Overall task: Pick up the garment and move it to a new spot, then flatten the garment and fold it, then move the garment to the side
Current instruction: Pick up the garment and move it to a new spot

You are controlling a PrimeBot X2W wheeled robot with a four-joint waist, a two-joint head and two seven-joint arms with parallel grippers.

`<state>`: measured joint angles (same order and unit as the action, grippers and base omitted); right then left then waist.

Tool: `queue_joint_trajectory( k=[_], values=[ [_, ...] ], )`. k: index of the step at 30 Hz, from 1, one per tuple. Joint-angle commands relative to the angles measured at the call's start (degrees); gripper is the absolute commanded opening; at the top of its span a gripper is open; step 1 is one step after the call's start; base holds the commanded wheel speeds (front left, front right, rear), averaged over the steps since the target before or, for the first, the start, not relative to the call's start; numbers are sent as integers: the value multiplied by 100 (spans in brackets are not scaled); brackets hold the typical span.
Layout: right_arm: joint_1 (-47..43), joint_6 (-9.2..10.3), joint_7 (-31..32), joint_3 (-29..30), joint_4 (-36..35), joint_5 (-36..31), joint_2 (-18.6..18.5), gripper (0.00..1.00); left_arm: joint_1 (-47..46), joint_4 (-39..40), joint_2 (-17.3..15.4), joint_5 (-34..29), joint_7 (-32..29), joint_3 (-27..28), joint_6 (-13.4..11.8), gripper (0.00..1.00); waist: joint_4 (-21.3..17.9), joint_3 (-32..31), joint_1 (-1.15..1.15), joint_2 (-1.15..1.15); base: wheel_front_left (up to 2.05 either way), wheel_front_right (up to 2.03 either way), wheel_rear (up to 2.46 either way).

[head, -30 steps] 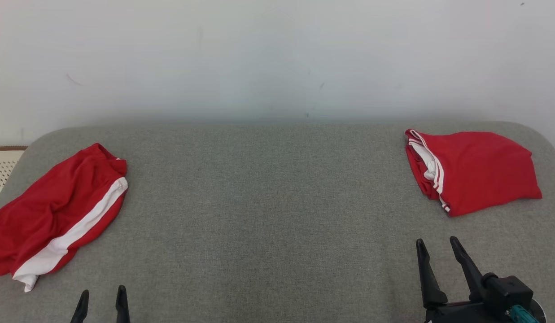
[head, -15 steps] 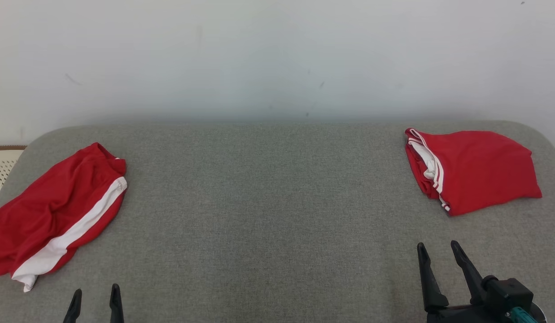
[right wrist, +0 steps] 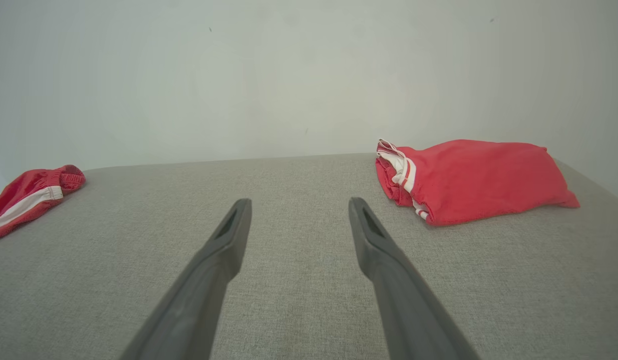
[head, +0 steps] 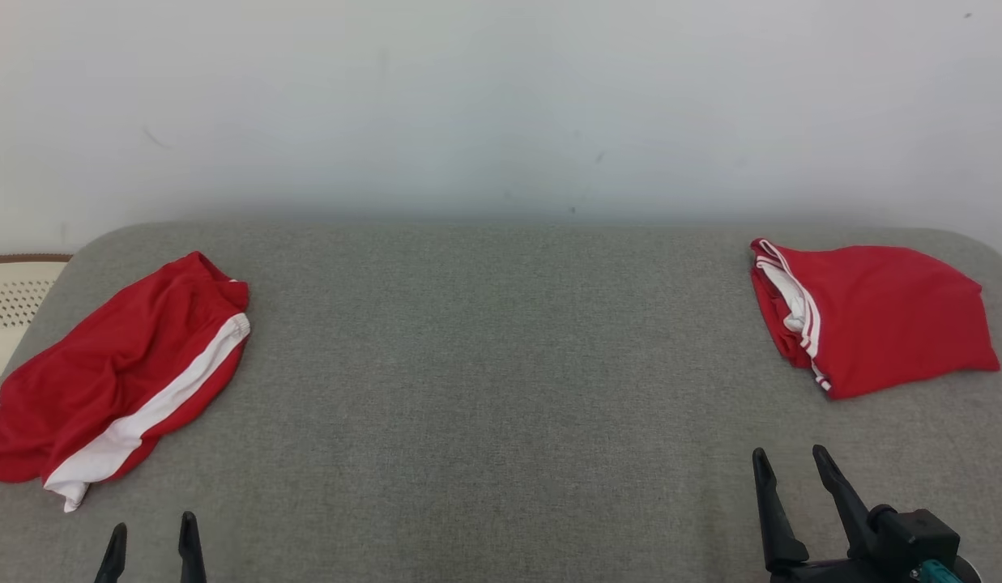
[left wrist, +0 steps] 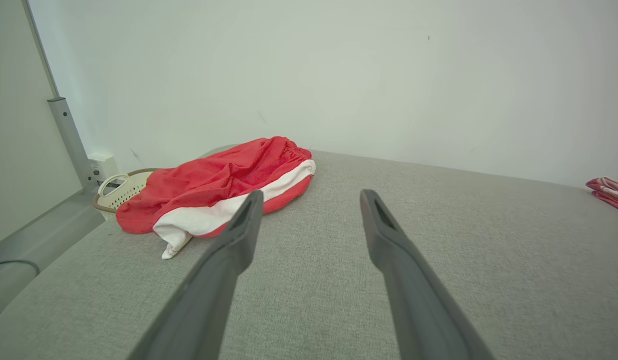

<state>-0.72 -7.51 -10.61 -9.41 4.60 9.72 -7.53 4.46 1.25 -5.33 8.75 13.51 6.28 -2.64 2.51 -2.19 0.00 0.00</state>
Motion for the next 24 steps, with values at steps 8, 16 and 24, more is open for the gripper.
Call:
queue_joint_trajectory(
  k=[8, 16, 24],
  values=[
    [-60, 4, -9, -40, 60, 79, 17, 100, 129, 36, -96, 88, -37, 43, -72, 100, 635, -23, 0, 0, 0, 0, 0],
    [-31, 4, -25, -145, 138, 114, 0, 100, 174, 54, -122, 110, -72, 38, -120, 100, 1140, -58, 0, 0, 0, 0, 0],
    [31, 4, -76, -262, 233, 179, 17, 100, 259, 90, -163, 117, -93, 74, -160, 100, 1587, -113, 0, 0, 0, 0, 0]
  ],
)
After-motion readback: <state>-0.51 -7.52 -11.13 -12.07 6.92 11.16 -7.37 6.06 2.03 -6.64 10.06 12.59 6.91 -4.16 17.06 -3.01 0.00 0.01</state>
